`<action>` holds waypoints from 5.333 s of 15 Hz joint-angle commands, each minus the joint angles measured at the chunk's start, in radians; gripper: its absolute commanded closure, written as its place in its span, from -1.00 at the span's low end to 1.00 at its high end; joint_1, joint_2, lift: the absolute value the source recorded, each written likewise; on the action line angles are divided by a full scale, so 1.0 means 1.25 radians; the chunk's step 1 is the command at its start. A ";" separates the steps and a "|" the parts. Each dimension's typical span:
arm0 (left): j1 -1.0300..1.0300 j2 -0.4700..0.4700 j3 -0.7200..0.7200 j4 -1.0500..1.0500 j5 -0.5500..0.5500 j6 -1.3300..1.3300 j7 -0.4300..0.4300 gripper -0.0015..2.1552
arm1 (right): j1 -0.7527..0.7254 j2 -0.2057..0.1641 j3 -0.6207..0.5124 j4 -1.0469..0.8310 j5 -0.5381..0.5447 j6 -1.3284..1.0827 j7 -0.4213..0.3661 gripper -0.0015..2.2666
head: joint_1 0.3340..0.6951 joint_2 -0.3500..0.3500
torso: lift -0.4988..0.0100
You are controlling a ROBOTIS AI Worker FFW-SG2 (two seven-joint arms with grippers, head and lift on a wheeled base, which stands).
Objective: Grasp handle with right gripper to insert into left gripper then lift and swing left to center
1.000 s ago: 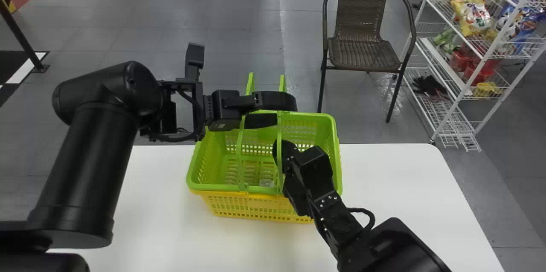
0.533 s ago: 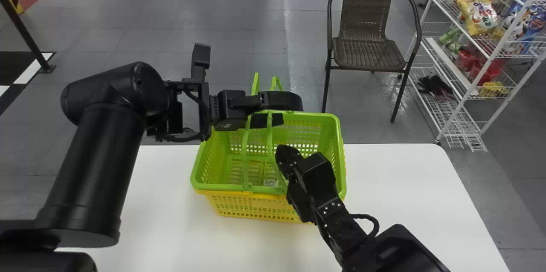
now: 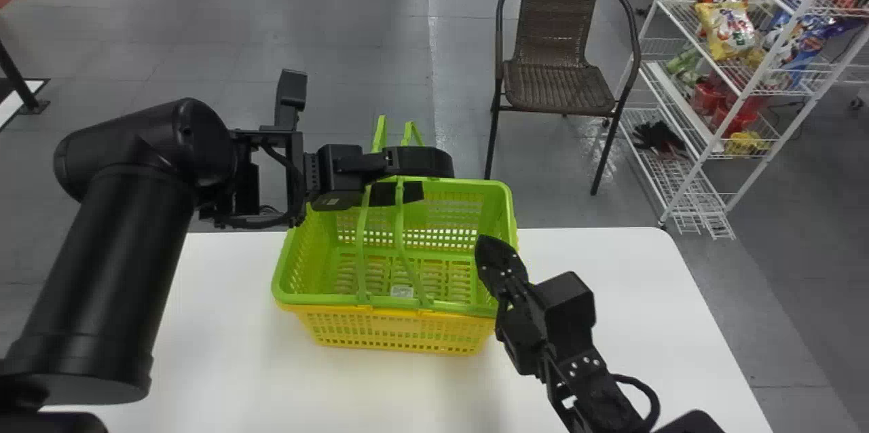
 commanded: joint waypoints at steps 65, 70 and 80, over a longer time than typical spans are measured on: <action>-0.446 0.234 0.009 0.265 0.212 0.268 -0.075 0.98 | 0.230 -0.017 -0.183 0.334 -0.134 -0.708 0.031 -0.89 | 1.00 -0.59 | 0.96; -0.431 0.418 -0.040 0.256 0.241 0.268 -0.133 0.98 | 0.228 -0.021 -0.191 0.335 -0.141 -0.701 0.032 -0.89 | 1.00 -0.24 | 0.96; 0.099 0.733 0.296 -0.038 0.379 0.268 -0.202 0.98 | 0.224 -0.025 -0.208 0.337 -0.153 -0.698 0.046 -0.89 | 1.00 0.55 | 0.96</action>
